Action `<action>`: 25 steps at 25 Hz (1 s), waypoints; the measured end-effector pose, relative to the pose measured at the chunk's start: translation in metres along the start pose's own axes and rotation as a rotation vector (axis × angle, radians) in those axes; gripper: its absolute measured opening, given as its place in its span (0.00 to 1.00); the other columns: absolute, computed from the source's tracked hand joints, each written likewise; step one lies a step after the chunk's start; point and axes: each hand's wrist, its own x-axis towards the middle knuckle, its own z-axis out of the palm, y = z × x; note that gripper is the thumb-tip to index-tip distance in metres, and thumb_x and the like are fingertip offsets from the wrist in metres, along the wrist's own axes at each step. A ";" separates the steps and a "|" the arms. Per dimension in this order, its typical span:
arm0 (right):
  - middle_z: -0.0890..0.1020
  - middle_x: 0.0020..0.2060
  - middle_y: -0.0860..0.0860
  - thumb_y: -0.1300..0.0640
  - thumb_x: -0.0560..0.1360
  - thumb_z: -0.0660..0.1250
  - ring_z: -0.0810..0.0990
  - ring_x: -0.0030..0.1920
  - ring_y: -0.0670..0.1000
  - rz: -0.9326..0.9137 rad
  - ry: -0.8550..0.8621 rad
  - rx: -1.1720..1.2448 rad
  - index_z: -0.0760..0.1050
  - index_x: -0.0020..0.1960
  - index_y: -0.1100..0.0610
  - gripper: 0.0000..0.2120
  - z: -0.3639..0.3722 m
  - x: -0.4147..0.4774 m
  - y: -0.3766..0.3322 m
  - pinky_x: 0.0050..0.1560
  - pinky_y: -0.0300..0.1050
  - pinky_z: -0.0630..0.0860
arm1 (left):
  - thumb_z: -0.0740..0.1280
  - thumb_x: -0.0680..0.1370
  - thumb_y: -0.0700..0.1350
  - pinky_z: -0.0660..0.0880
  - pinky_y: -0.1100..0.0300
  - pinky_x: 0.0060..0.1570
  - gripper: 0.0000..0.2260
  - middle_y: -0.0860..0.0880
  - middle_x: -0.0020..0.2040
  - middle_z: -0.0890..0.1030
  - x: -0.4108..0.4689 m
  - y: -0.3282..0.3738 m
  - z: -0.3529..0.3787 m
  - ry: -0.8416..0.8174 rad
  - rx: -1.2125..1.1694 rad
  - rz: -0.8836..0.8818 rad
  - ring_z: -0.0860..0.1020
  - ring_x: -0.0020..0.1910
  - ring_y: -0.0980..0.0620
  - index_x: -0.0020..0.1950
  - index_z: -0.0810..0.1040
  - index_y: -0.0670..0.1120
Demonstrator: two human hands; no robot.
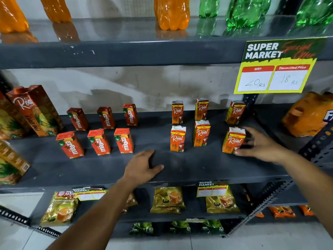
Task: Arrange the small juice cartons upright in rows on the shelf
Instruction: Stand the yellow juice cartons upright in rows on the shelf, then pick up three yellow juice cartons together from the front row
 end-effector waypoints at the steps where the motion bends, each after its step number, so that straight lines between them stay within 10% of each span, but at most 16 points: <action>1: 0.81 0.54 0.44 0.52 0.55 0.83 0.80 0.55 0.45 0.007 0.015 0.041 0.66 0.68 0.49 0.46 0.010 0.002 0.007 0.54 0.45 0.75 | 0.72 0.68 0.63 0.69 0.55 0.62 0.35 0.47 0.68 0.74 0.009 0.007 -0.003 -0.012 -0.095 -0.047 0.72 0.64 0.48 0.70 0.68 0.48; 5: 0.84 0.50 0.52 0.63 0.63 0.80 0.81 0.49 0.48 0.059 0.138 0.158 0.75 0.58 0.55 0.26 0.034 0.025 0.018 0.54 0.49 0.75 | 0.80 0.64 0.54 0.66 0.55 0.65 0.44 0.48 0.71 0.71 0.047 0.033 -0.002 -0.175 -0.403 -0.131 0.70 0.68 0.49 0.74 0.62 0.48; 11: 0.86 0.39 0.43 0.56 0.56 0.83 0.84 0.43 0.44 0.051 0.050 0.072 0.79 0.46 0.48 0.21 0.027 0.066 0.013 0.55 0.53 0.77 | 0.80 0.65 0.49 0.74 0.54 0.56 0.23 0.53 0.51 0.81 0.099 0.053 0.023 -0.251 -0.522 -0.138 0.78 0.57 0.49 0.56 0.75 0.55; 20: 0.82 0.57 0.50 0.59 0.58 0.83 0.80 0.58 0.49 0.055 -0.172 -0.032 0.76 0.61 0.50 0.33 0.047 0.104 -0.008 0.66 0.55 0.72 | 0.82 0.60 0.49 0.74 0.49 0.62 0.30 0.54 0.57 0.81 0.129 0.070 0.046 -0.287 -0.617 -0.038 0.79 0.54 0.57 0.59 0.75 0.58; 25: 0.80 0.62 0.50 0.54 0.52 0.85 0.78 0.61 0.48 -0.045 -0.027 -0.041 0.73 0.66 0.51 0.44 0.072 0.082 -0.011 0.67 0.54 0.71 | 0.82 0.62 0.46 0.74 0.51 0.63 0.33 0.49 0.60 0.81 0.122 0.068 0.042 -0.268 -0.644 0.012 0.79 0.57 0.55 0.64 0.75 0.51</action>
